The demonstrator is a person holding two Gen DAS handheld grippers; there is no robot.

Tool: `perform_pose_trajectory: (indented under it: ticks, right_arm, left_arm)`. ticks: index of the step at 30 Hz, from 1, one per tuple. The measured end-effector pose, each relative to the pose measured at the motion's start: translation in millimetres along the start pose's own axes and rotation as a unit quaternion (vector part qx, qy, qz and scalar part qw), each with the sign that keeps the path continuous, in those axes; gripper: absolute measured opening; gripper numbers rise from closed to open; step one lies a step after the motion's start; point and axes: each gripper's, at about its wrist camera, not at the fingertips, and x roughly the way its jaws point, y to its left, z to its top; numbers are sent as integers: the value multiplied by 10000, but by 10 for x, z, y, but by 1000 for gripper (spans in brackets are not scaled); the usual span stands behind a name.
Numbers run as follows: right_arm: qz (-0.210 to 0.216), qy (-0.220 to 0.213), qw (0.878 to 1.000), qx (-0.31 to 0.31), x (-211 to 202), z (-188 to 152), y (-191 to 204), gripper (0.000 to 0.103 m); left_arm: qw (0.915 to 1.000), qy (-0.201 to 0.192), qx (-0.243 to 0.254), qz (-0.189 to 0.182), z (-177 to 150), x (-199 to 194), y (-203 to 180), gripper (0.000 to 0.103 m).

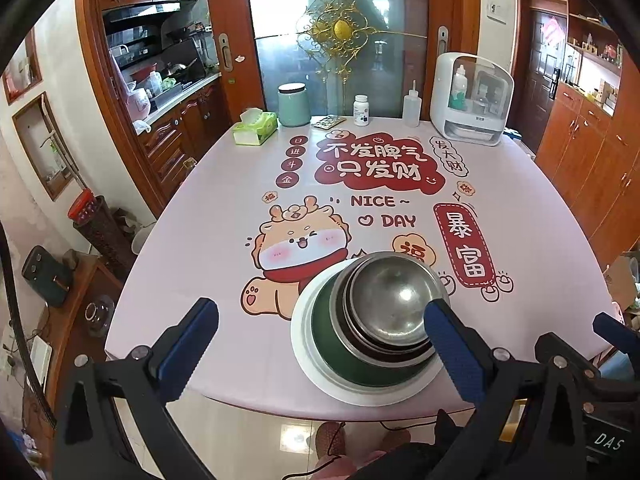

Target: Organize plates and bowls

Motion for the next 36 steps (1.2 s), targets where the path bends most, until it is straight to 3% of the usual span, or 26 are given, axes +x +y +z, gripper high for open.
perform_pose_trajectory:
  ticks: [36]
  right_arm:
    - [15,56,10000,33,58,36,2,103]
  left_arm:
    - [10000,8,71,-45,62,27,-20,102]
